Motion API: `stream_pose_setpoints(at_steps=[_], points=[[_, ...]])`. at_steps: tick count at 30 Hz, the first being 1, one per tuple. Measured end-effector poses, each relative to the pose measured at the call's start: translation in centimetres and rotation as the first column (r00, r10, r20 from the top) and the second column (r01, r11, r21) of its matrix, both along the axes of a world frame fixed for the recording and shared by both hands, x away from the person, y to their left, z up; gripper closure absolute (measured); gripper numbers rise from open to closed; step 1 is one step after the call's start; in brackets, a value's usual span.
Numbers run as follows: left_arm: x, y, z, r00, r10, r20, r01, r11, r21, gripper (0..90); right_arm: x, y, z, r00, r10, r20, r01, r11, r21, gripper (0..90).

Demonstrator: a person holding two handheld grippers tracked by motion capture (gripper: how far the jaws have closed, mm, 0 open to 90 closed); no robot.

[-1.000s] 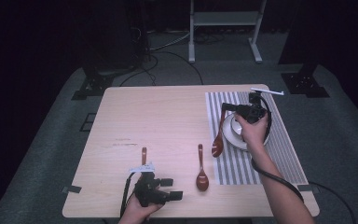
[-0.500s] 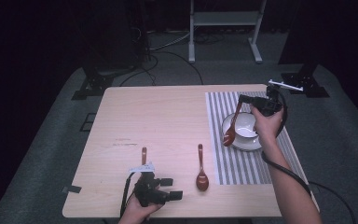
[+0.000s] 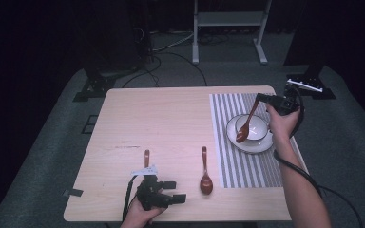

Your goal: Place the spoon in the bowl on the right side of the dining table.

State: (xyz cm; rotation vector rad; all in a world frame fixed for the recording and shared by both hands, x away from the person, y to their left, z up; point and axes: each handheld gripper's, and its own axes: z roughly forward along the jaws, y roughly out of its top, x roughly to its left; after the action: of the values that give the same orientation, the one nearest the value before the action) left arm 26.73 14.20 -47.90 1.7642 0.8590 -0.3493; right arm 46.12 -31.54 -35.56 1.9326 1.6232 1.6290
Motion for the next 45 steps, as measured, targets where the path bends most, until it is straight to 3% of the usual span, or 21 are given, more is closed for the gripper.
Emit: stream_pose_setpoints(at_steps=[23,45], points=[[0.0,0.0,0.0,1.0000,0.001,0.001,-0.001,1.0000,-0.002,5.9,0.1,-3.5,-0.6,0.9901,-0.140,-0.012,0.140,0.990,0.011,83.5],[0.0,-0.1,-0.1,1.0000,-0.001,0.001,0.001,1.0000,-0.008,5.9,-0.2,-5.1,-1.8,0.9763,-0.216,-0.010,0.216,0.976,0.004,83.5]])
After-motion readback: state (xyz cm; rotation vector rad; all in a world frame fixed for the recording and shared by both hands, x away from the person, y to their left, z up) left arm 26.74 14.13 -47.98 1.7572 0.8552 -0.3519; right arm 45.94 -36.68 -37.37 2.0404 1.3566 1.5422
